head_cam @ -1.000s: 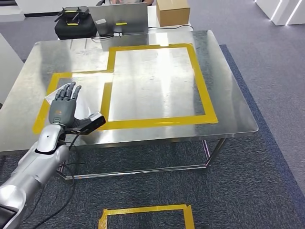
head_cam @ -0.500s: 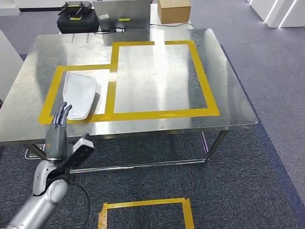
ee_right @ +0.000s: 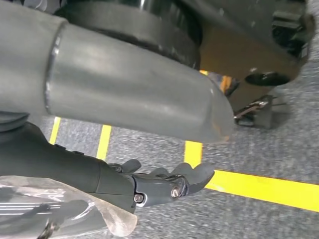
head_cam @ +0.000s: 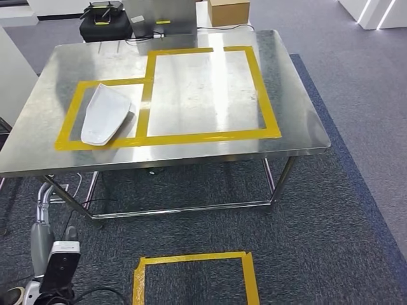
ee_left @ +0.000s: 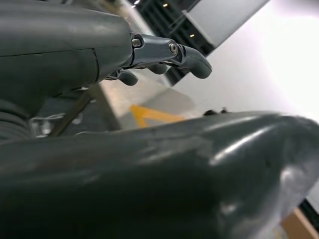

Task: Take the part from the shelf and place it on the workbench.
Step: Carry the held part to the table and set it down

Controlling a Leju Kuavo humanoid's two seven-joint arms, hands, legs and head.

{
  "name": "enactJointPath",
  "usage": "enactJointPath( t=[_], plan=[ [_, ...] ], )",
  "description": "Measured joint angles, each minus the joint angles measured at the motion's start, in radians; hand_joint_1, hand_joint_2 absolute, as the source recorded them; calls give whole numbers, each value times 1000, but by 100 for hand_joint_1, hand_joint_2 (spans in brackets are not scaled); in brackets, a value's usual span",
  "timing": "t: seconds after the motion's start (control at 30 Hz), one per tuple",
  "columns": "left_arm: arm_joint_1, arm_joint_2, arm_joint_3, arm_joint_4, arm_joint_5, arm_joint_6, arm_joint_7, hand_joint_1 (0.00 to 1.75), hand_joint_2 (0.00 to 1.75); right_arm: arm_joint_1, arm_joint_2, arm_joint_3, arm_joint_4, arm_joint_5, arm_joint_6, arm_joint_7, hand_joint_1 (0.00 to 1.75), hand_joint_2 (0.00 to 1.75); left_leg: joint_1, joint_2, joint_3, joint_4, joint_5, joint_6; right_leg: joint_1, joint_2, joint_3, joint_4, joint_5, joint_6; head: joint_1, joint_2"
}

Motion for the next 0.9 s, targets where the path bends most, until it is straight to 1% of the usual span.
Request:
enactJointPath(
  t=[0.03,0.07,0.1,0.13,0.17,0.2,0.23,0.27,0.3,0.33,0.37,0.4,0.43,0.47,0.5,0.53,0.57,0.6,0.63,0.67,0.7,0.73,0.77,0.8,0.83,0.87,0.9],
  plan=[
    [13,-6,4,-3,3,0,-1,0,0,0,1,0,0,0,0,0,0,0,-1,0,46,-54,28,5,2,0,-14,4,9,1,0,0],
    [22,-11,9,-6,6,0,-2,0,0,0,2,0,0,0,0,0,0,0,-3,0,100,-131,41,12,4,0,-27,8,17,4,0,0],
    [28,-16,13,-11,9,0,-2,0,0,-1,3,0,0,0,0,0,0,0,-6,0,150,-208,44,17,6,-1,-36,12,24,8,1,0],
    [33,-21,17,-14,16,-1,0,0,0,-2,4,0,0,-1,0,0,0,0,-9,0,183,-265,39,22,6,-2,-42,14,32,13,1,0],
    [38,-27,22,-16,26,-3,3,0,0,-2,5,0,0,-1,0,0,0,0,-12,0,198,-296,32,26,6,-2,-46,15,41,19,1,0],
    [46,-36,30,-16,37,-8,9,0,0,-2,6,0,0,-1,0,1,0,0,-14,0,198,-305,35,29,4,-3,-48,13,50,25,0,0],
    [56,-48,39,-13,46,-15,18,0,0,0,6,0,0,0,1,2,0,0,-13,1,191,-307,44,35,2,-2,-50,14,54,32,-1,0],
    [65,-60,50,-5,46,-24,30,0,0,2,6,0,1,0,1,5,0,0,-12,3,183,-310,55,41,0,0,-56,20,44,38,-3,0],
    [73,-74,63,9,34,-34,44,0,0,3,6,0,1,2,1,9,0,0,-10,5,171,-313,68,48,0,2,-67,40,13,43,-2,0],
    [81,-88,76,31,12,-45,60,0,0,4,6,0,2,4,2,14,0,0,-8,6,156,-315,82,53,-1,4,-81,80,-35,48,0,0],
    [86,-100,90,60,-15,-58,75,0,0,5,6,0,2,5,2,19,0,0,-8,7,141,-315,95,57,-2,5,-96,136,-90,53,3,0],
    [91,-113,104,96,-38,-71,84,0,0,5,6,0,2,6,3,23,0,0,-9,7,124,-314,109,58,-3,6,-108,201,-135,57,7,0],
    [94,-125,121,139,-54,-84,87,0,0,6,6,1,2,7,4,26,0,0,-9,8,107,-313,122,57,-4,6,-112,256,-155,60,8,0],
    [95,-137,139,180,-61,-94,85,0,0,6,6,1,2,8,5,28,0,0,-9,9,89,-310,134,56,-4,6,-104,288,-149,62,8,0],
    [95,-148,157,218,-64,-102,82,0,0,6,6,1,2,8,6,29,0,0,-9,10,71,-307,146,53,-5,6,-81,286,-123,63,9,0],
    [94,-158,174,252,-68,-110,81,0,0,6,6,1,2,9,7,29,0,0,-9,10,53,-303,157,51,-6,6,-39,249,-92,63,9,0],
    [90,-167,191,283,-74,-122,87,0,0,4,6,1,2,11,9,27,0,0,-9,10,39,-297,167,47,-8,6,18,184,-75,62,8,0],
    [84,-175,208,316,-80,-137,95,0,0,2,5,2,2,14,11,23,0,0,-11,9,26,-289,176,43,-8,7,82,99,-74,59,9,0],
    [73,-183,229,357,-83,-154,101,0,0,-1,5,3,1,19,13,18,0,0,-12,8,17,-283,186,38,-8,9,131,27,-87,54,9,0],
    [57,-190,254,409,-81,-172,101,0,0,-3,5,6,1,26,14,13,0,0,-14,7,11,-279,196,34,-7,10,160,-22,-101,47,9,0],
    [36,-195,287,477,-75,-185,91,0,0,-4,5,9,1,35,13,8,0,0,-14,7,7,-279,206,29,-5,10,170,-46,-108,39,9,0],
    [10,-200,324,557,-68,-193,73,0,0,-5,5,15,1,47,9,6,0,0,-12,7,5,-280,214,23,-5,9,162,-47,-104,29,8,0],
    [-19,-203,366,646,-62,-194,48,0,0,-4,5,22,2,60,3,6,0,0,-9,6,2,-277,206,17,-5,6,154,-46,-95,20,8,0],
    [-48,-206,411,739,-60,-187,22,0,0,-4,5,30,2,72,-3,9,0,0,-7,4,-3,-261,177,10,-5,3,144,-46,-85,11,7,0],
    [-74,-207,453,830,-59,-177,-2,0,0,-5,5,38,2,80,-8,13,0,0,-4,3,-12,-226,131,4,-6,1,132,-46,-72,3,6,0],
    [-97,-207,492,911,-59,-169,-20,0,0,-5,5,44,2,86,-12,16,0,0,-3,2,-23,-170,72,-1,-5,0,117,-45,-60,-2,4,0],
    [-116,-207,526,982,-58,-163,-32,0,0,-5,5,50,2,89,-15,18,0,0,-2,2,-35,-101,20,-5,-4,0,101,-42,-47,-4,2,0]
  ],
)
